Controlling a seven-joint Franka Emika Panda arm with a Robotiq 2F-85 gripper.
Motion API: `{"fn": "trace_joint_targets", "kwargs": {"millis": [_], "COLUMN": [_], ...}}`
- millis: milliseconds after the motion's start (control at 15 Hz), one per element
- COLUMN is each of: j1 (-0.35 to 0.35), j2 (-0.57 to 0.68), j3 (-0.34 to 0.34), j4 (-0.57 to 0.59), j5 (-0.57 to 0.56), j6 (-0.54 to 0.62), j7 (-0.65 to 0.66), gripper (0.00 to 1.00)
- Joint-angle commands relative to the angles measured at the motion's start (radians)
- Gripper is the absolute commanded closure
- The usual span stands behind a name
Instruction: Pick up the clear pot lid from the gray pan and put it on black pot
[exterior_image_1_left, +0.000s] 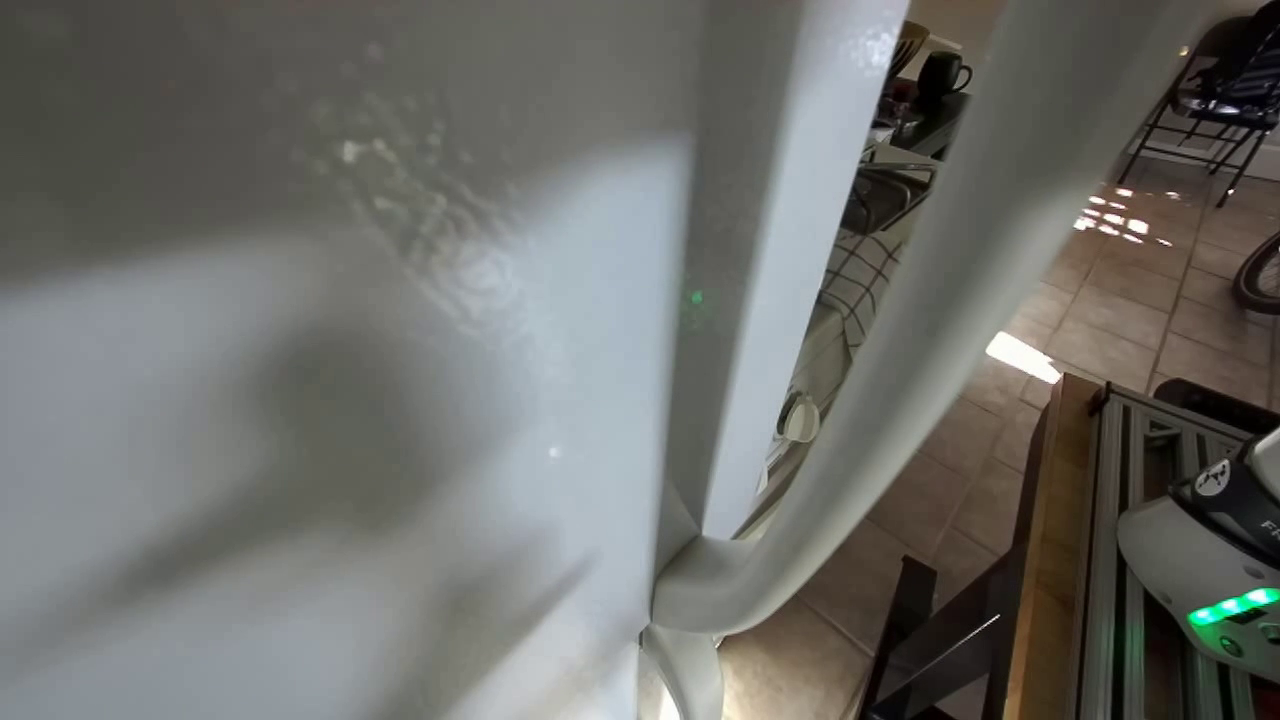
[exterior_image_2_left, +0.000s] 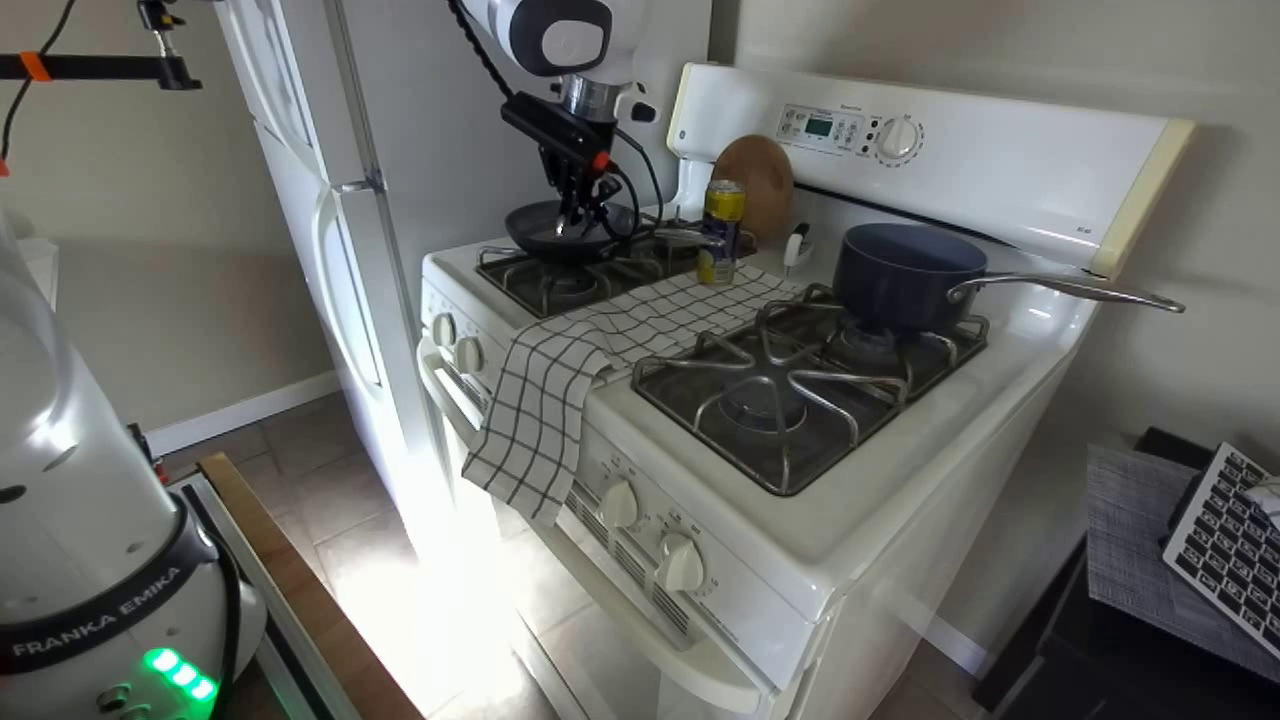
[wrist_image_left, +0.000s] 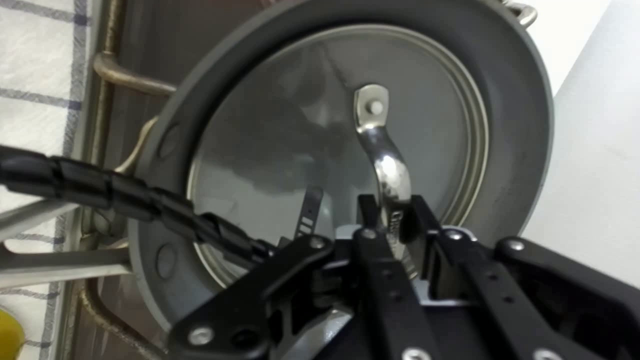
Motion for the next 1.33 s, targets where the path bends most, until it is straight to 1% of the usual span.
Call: {"fn": "trace_joint_targets", "kwargs": {"millis": [0,267,533,933,1067,1267], "j1": [0.012,0.014,0.01,-0.015,-0.028,-0.045], "j2": [0.016,-0.006,-0.016,-0.025,-0.023,-0.026], "j3": [0.006,0.006,0.008,0.001,-0.004,-0.015], "j4": [0.018,0.037,0.053,0.076,0.084,0.078], "j5": [-0.067,-0.129,-0.128,-0.04,0.007,0.079], "j6": [0.018,-0.009,-0.031,-0.129,-0.163,-0.178], "j7": [0.037,0.039,0.037,0.022,0.013,0.01], "gripper": [0.97,0.96,0.96,0.96,0.96,0.96]}}
